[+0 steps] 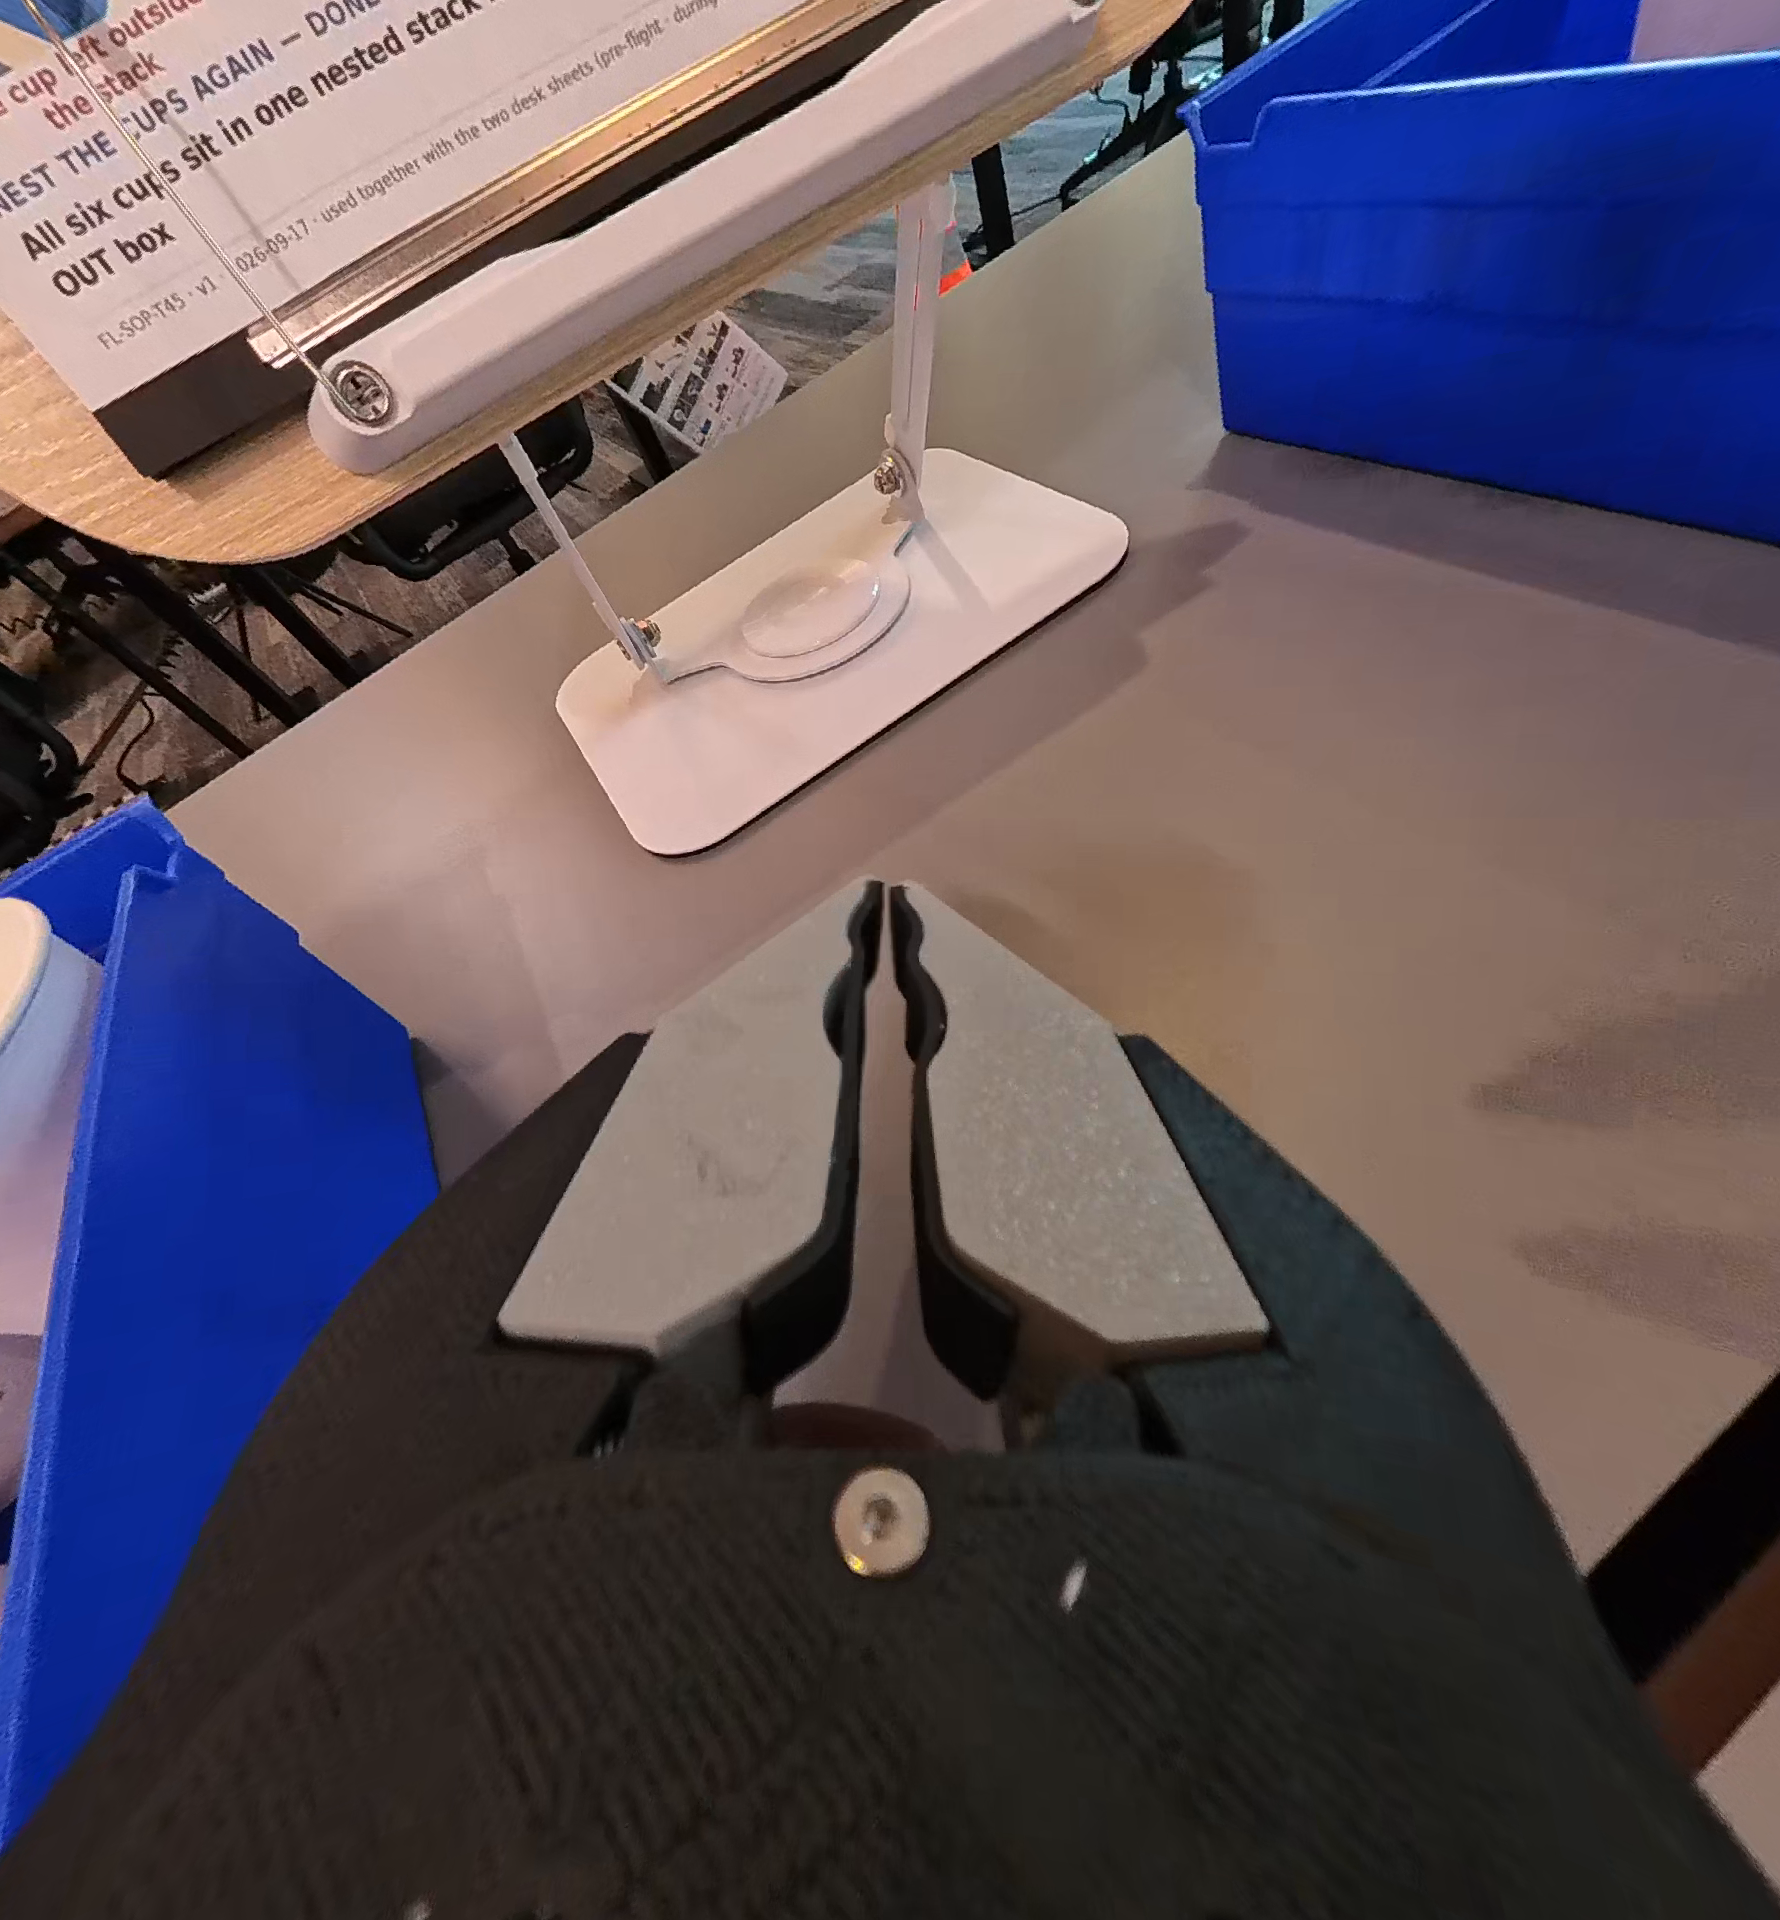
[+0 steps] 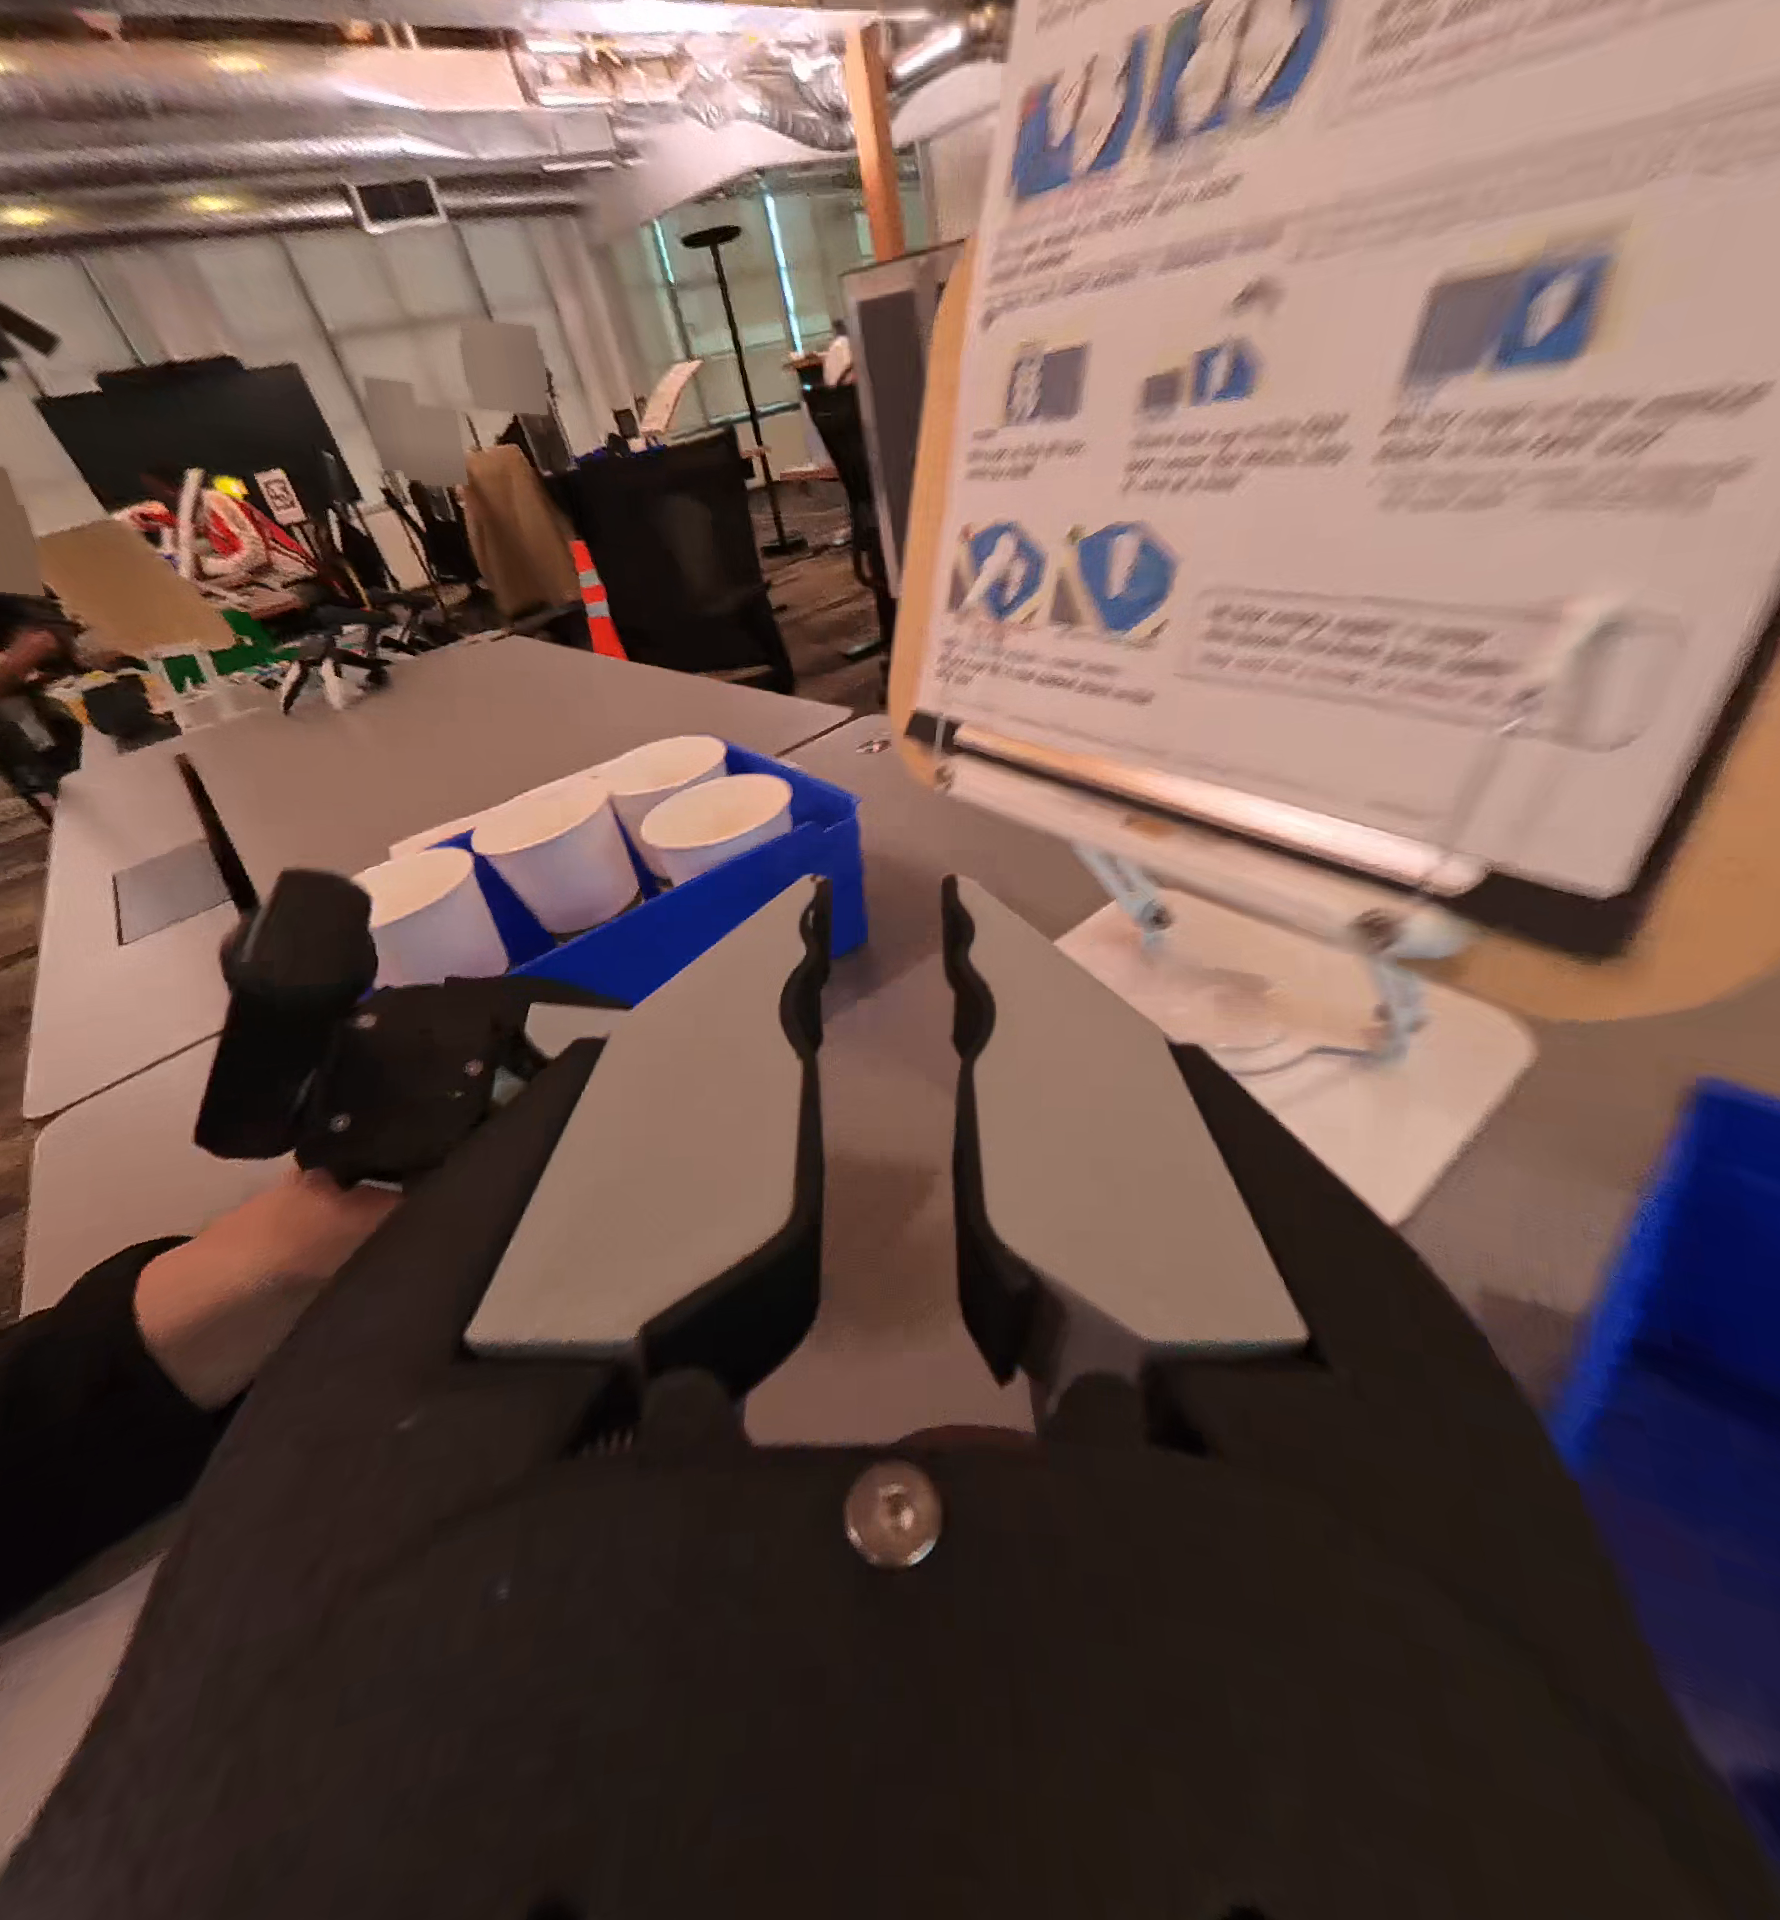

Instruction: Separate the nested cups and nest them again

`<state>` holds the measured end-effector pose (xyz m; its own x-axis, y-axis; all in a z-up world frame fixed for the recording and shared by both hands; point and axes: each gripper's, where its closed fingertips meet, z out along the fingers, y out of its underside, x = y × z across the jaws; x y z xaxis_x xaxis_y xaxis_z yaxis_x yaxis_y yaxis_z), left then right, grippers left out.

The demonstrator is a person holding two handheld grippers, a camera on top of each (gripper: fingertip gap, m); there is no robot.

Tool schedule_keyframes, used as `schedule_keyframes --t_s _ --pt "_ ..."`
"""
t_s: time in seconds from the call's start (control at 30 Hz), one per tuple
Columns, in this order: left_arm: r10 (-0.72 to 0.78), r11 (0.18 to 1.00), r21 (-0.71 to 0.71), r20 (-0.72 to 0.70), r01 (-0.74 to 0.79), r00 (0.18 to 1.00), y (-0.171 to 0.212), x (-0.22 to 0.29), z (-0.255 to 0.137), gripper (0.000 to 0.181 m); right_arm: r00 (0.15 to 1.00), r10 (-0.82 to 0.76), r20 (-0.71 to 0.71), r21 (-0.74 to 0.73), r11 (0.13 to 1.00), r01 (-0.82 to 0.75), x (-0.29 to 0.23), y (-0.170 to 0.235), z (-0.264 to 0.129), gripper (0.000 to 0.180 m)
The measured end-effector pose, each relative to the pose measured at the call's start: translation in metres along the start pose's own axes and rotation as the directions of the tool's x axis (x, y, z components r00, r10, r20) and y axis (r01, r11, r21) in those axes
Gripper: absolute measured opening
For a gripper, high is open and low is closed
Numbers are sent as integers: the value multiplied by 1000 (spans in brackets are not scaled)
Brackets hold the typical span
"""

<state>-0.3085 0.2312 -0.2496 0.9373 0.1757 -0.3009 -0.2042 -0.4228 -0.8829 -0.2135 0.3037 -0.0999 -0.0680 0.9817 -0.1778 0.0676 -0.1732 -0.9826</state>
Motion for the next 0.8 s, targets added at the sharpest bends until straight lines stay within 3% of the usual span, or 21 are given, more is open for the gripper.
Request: schedule_keyframes --t_s 0.2,0.47,0.8 --pt "-21 1000 -4 7 21 1000 2 -2 1 7 1000 -10 -27 -144 989 6 -7 113 62 26" --pt "-141 987 80 23 139 990 -14 -13 -9 21 987 -132 -93 -183 976 114 7 127 57 28" --pt "-312 889 357 17 286 950 -67 -51 -70 26 964 -236 -121 -220 954 205 13 132 60 28"
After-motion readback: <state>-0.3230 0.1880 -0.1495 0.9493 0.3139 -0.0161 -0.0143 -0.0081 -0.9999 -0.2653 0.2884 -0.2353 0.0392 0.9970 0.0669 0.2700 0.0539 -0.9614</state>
